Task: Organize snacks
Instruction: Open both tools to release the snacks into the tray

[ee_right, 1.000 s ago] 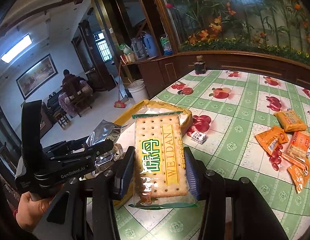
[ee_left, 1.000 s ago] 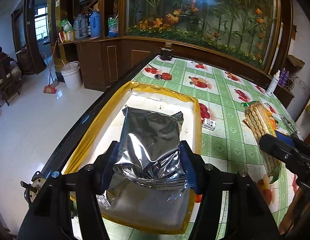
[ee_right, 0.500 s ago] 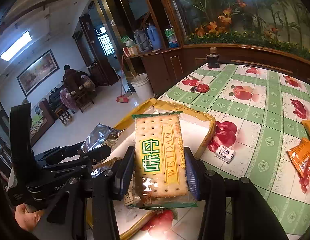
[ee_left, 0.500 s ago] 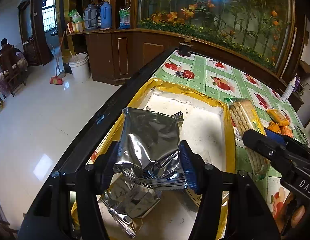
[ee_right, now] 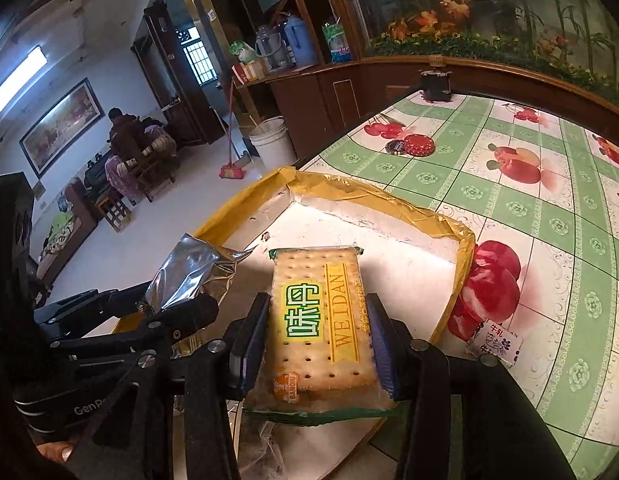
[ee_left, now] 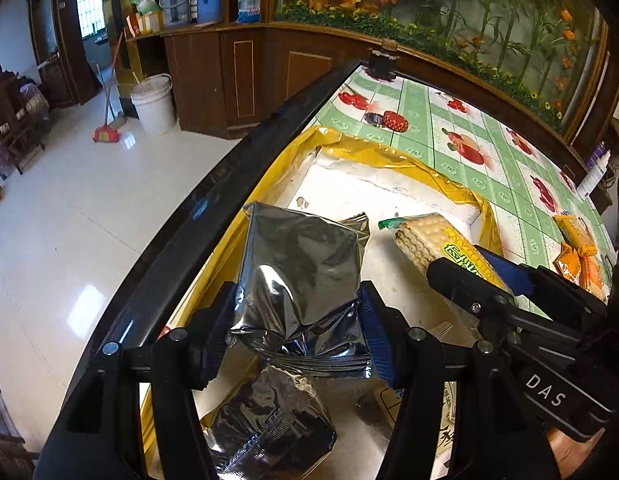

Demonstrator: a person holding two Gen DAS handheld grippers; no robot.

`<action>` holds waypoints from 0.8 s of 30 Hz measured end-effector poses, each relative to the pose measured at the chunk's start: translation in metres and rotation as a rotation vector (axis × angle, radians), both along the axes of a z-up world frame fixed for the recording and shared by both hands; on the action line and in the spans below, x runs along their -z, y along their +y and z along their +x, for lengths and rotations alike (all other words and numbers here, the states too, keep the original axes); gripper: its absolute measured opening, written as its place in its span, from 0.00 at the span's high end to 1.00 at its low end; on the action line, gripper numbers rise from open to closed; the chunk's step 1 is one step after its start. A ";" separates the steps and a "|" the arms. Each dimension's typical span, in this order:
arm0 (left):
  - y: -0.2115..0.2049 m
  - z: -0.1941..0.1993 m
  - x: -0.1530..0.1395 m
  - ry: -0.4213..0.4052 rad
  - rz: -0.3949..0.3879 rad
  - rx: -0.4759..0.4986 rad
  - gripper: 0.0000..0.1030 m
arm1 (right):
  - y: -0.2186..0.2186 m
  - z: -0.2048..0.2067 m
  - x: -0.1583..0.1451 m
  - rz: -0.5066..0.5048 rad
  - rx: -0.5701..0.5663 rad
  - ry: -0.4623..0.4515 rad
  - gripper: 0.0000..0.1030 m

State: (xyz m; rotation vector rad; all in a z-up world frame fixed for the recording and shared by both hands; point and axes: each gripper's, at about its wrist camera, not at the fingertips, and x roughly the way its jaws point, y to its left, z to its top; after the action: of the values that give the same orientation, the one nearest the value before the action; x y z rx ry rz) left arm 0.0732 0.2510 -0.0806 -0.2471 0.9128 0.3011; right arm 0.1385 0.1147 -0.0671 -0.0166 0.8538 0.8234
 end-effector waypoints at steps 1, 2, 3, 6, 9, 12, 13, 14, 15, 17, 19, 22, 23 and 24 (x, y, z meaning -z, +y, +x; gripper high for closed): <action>0.001 -0.001 0.001 0.001 -0.010 -0.002 0.42 | 0.000 -0.001 0.000 -0.002 -0.002 0.007 0.54; 0.002 0.000 0.001 0.002 -0.020 -0.005 0.40 | 0.000 -0.001 0.000 0.000 -0.004 0.014 0.51; 0.004 0.000 0.001 0.003 -0.034 -0.010 0.39 | -0.001 0.000 0.000 0.004 0.001 0.016 0.51; 0.006 -0.003 0.000 -0.001 -0.057 -0.023 0.37 | -0.005 0.001 0.000 0.020 0.007 0.025 0.49; 0.007 -0.006 -0.002 0.007 -0.049 -0.040 0.29 | -0.014 -0.002 -0.005 0.037 0.024 0.023 0.47; 0.006 -0.011 -0.005 -0.007 -0.071 -0.038 0.29 | -0.033 -0.009 -0.016 0.066 0.052 0.003 0.41; 0.004 -0.013 -0.007 -0.005 -0.067 -0.040 0.29 | -0.042 -0.012 -0.021 0.075 0.067 -0.010 0.38; 0.002 -0.015 -0.008 -0.010 -0.067 -0.037 0.29 | -0.049 -0.014 -0.024 0.083 0.077 -0.017 0.37; -0.001 -0.017 -0.011 -0.018 -0.066 -0.029 0.29 | -0.058 -0.017 -0.027 0.092 0.087 -0.024 0.37; -0.009 -0.018 -0.015 -0.031 -0.051 -0.018 0.29 | -0.076 -0.023 -0.034 0.108 0.113 -0.029 0.36; -0.021 -0.020 -0.021 -0.044 -0.032 0.002 0.28 | -0.096 -0.028 -0.039 0.116 0.144 -0.042 0.33; -0.040 -0.021 -0.030 -0.063 0.014 0.021 0.27 | -0.124 -0.034 -0.042 0.116 0.185 -0.055 0.28; -0.046 -0.021 -0.032 -0.068 0.025 0.031 0.27 | -0.130 -0.036 -0.042 0.117 0.195 -0.055 0.28; -0.052 -0.020 -0.034 -0.072 0.033 0.041 0.27 | -0.139 -0.037 -0.043 0.119 0.207 -0.054 0.28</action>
State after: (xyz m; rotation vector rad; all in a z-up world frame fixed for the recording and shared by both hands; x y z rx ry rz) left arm 0.0529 0.1995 -0.0462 -0.2077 0.8404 0.2677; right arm 0.1013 -0.0238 -0.0240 0.1518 0.7402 0.6745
